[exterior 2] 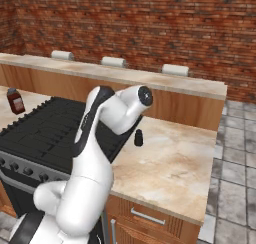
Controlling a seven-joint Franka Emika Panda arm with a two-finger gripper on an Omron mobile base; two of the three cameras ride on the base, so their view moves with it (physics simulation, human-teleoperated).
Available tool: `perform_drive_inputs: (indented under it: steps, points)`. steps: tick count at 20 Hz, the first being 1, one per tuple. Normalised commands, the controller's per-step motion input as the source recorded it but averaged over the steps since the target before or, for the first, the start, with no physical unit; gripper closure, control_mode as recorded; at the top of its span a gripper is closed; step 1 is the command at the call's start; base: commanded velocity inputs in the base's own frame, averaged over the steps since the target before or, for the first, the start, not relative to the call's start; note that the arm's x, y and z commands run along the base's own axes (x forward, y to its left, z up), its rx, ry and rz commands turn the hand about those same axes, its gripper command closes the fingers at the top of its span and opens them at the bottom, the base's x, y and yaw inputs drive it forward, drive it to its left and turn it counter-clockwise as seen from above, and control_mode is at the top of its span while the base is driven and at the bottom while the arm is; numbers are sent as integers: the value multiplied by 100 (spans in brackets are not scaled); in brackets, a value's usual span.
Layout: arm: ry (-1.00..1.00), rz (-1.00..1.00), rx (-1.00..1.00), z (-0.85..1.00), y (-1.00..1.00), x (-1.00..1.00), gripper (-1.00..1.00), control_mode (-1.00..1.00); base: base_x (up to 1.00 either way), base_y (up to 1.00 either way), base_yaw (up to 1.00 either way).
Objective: Collect the paprika, ketchup, and shaker from the cabinet and place them next to the stove.
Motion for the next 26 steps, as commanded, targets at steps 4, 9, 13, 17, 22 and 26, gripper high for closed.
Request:
perform_drive_inputs:
  steps: [4, 9, 13, 17, 22, 26]
  points:
    - [13, -28, -3, 71, 65, -50, -100, -100, 0, 0, 0]
    - [17, -30, -5, 45, 73, -47, -100, -100, 0, 0, 0]
    - [12, -34, -7, 2, 57, -63, -100, -100, 0, 0, 0]
    - [2, -31, -8, -14, 19, -82, -100, -100, 0, 0, 0]
    - [0, -22, -3, -28, -2, -86, -100, -100, 0, 0, 0]
    - [0, -8, 0, -48, -3, -41, -100, -100, 0, 0, 0]
